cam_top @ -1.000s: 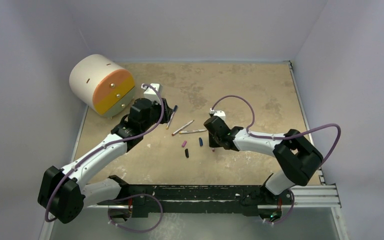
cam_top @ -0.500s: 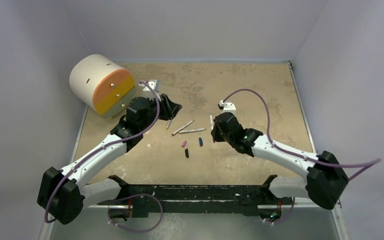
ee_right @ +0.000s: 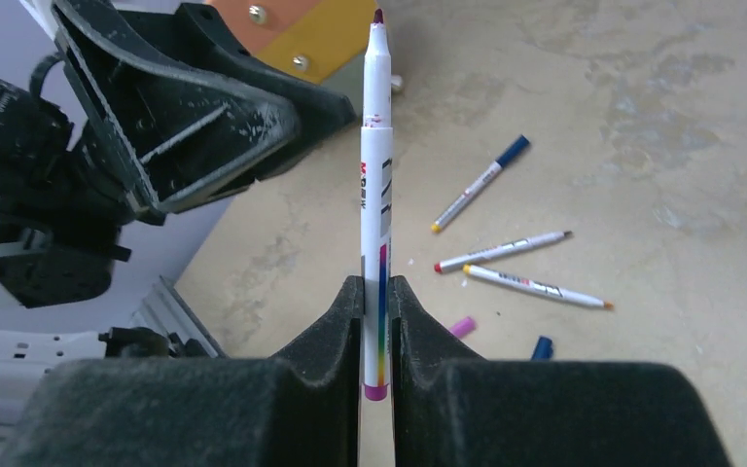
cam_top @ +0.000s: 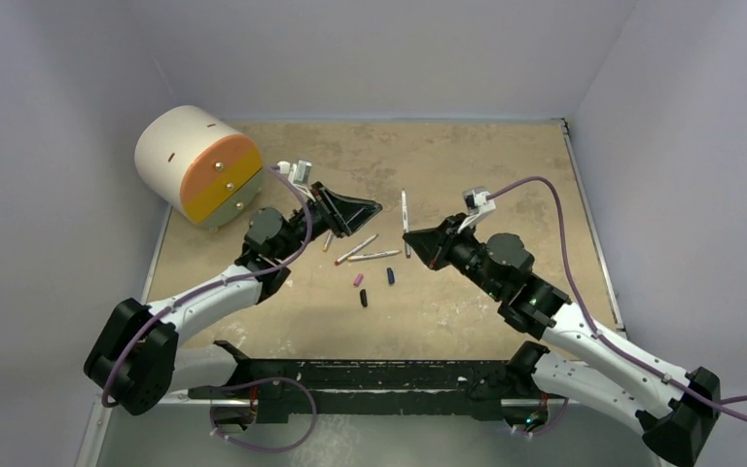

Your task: Insert the pens into the pen caps

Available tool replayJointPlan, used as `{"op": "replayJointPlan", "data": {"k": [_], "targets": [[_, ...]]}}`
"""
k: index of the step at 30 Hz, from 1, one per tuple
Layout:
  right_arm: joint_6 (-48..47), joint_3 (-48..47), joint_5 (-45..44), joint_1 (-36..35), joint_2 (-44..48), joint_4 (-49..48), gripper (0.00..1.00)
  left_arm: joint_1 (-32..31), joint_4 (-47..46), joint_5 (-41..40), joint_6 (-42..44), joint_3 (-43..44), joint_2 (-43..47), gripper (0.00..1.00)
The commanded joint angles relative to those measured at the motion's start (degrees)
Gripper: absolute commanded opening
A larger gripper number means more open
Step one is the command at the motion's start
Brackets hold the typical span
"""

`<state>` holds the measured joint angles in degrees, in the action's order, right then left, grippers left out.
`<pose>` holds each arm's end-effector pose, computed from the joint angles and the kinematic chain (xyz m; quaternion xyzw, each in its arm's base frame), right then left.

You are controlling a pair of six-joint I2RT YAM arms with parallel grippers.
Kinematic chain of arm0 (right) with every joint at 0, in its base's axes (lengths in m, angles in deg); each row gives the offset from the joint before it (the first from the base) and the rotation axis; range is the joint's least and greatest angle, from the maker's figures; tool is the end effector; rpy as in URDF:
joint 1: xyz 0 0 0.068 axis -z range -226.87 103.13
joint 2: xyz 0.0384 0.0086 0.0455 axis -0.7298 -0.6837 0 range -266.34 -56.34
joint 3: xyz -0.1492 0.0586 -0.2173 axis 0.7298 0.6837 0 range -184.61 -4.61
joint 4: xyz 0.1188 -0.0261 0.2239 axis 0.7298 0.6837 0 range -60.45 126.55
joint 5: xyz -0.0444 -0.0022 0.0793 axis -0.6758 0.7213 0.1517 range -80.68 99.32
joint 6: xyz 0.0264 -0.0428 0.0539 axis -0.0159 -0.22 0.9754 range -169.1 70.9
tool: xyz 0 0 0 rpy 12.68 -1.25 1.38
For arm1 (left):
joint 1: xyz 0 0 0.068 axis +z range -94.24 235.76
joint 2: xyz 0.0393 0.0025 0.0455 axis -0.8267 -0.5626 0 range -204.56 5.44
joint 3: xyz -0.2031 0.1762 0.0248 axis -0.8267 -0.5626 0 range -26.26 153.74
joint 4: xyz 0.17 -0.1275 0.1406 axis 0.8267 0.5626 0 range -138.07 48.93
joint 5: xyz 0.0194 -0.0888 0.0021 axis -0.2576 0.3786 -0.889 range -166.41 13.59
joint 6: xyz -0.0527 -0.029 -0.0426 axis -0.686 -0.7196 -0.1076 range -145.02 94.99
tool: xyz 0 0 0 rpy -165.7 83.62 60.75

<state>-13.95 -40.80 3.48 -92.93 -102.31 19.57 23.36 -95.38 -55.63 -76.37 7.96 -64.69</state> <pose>0.1561 0.1529 0.3203 -0.0311 0.7052 0.4331 0.5605 0.2316 -0.1729 0.2941 0.0351 0.6375 -0.5932 0.4905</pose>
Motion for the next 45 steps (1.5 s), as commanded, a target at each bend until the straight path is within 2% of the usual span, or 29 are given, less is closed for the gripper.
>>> {"op": "replayJointPlan", "data": {"k": [1,8,21,33,41,44,45], "targets": [[-2.5,-0.2,4.4,-0.1,0.9,-8.2,0.00,-3.5,-13.3,3.8,-2.3,1.2,-0.3,0.34],[-3.7,-1.8,6.2,-0.1,0.3,-9.2,0.00,-7.4,-13.6,5.1,-0.5,3.2,-2.5,0.34],[-4.2,-1.8,5.8,-0.1,3.9,-8.3,0.00,-7.8,-13.4,2.3,0.3,3.0,-3.0,0.34],[-4.1,-1.4,6.9,-0.1,2.6,-9.3,0.00,-10.0,-16.7,2.9,-0.4,4.7,-6.5,0.35],[-4.3,-1.0,7.7,-0.1,2.7,-9.0,0.00,-10.1,-16.8,2.0,-0.3,5.2,-6.6,0.16],[-4.3,-0.7,8.1,-0.1,2.4,-9.0,0.00,-10.2,-17.3,2.0,-0.6,5.5,-7.0,0.00],[-4.3,-0.5,8.2,-0.1,2.4,-9.0,0.00,-10.3,-17.6,2.2,-0.8,5.6,-7.2,0.00]]}}
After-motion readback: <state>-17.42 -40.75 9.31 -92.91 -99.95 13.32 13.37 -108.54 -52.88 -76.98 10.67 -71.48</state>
